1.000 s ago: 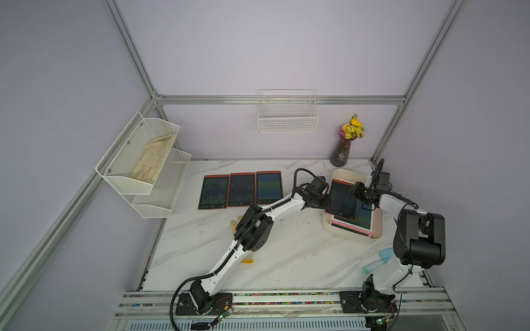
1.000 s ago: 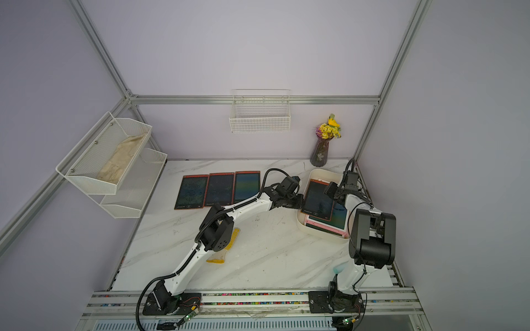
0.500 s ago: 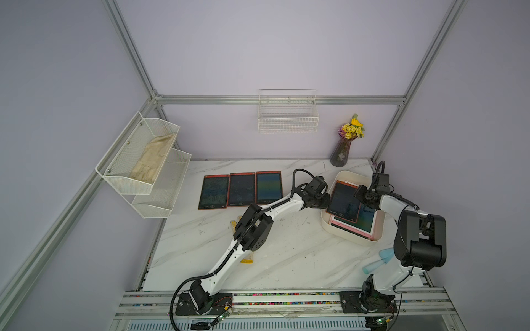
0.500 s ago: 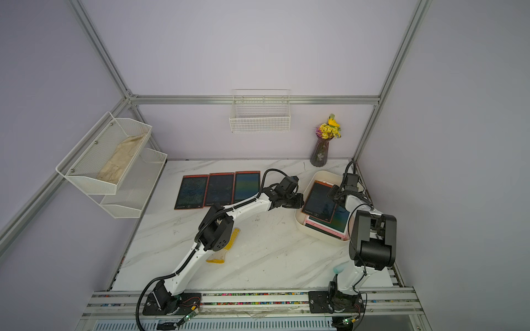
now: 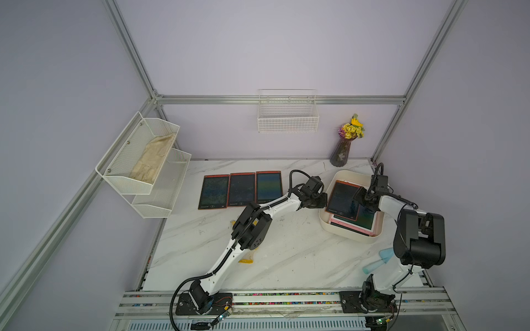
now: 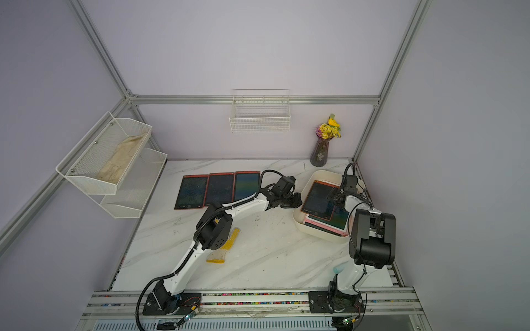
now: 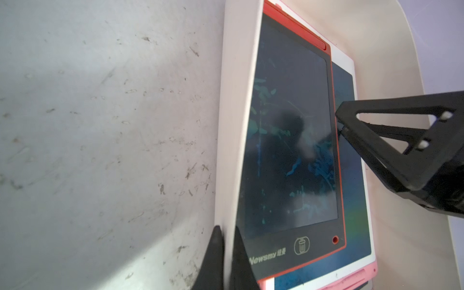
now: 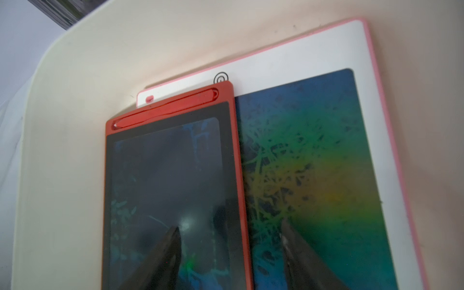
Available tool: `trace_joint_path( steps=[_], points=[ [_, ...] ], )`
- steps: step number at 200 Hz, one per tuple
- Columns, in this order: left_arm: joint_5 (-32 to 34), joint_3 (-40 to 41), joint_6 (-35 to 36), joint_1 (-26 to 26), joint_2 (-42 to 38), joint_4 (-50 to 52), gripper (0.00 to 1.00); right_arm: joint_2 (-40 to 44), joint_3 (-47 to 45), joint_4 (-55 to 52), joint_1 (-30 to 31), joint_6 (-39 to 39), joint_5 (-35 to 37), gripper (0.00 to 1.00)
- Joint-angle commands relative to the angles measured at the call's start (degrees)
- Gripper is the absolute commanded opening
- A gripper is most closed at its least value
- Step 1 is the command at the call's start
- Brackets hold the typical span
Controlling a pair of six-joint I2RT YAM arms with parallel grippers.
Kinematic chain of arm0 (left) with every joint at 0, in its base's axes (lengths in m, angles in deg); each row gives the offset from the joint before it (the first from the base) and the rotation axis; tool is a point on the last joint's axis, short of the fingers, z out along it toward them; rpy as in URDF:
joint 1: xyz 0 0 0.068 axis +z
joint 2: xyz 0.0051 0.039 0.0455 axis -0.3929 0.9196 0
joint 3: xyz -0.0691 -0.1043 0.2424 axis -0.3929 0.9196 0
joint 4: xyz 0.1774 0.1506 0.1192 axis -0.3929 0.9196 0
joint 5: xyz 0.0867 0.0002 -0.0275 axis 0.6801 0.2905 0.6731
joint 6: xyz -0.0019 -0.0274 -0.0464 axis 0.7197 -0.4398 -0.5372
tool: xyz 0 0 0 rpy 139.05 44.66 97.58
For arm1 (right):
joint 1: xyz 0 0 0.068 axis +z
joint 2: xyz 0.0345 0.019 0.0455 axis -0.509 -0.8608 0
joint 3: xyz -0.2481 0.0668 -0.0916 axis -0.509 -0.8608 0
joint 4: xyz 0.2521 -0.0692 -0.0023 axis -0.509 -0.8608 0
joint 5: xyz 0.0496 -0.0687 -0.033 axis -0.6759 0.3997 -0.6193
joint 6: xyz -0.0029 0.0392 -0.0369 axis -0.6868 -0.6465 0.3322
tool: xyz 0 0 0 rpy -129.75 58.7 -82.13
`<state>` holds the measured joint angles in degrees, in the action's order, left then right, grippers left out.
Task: Take out the writing tablet from the storage box
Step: Pick up the writing tablet from the storage box.
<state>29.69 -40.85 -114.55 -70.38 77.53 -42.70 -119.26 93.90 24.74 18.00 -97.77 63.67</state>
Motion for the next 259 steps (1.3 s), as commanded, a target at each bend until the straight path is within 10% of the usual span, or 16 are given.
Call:
trace_joint_path(
  steps=[1, 158, 259],
  points=[
    [-4.8, 2.8, -2.5, -0.1, -3.0, -2.0, 0.04, -2.3, -0.1, 0.8, 0.0, -0.5, -2.4, 0.66],
    [-6.9, 1.4, -3.6, -0.3, -0.2, -2.2, 0.01, 5.3, -4.7, 9.0, 1.5, -4.9, -35.2, 0.61],
    [-6.4, 1.8, -3.7, -0.2, -1.2, -2.2, 0.02, 5.4, -5.0, 7.9, 1.4, -4.5, -29.6, 0.44]
  ],
)
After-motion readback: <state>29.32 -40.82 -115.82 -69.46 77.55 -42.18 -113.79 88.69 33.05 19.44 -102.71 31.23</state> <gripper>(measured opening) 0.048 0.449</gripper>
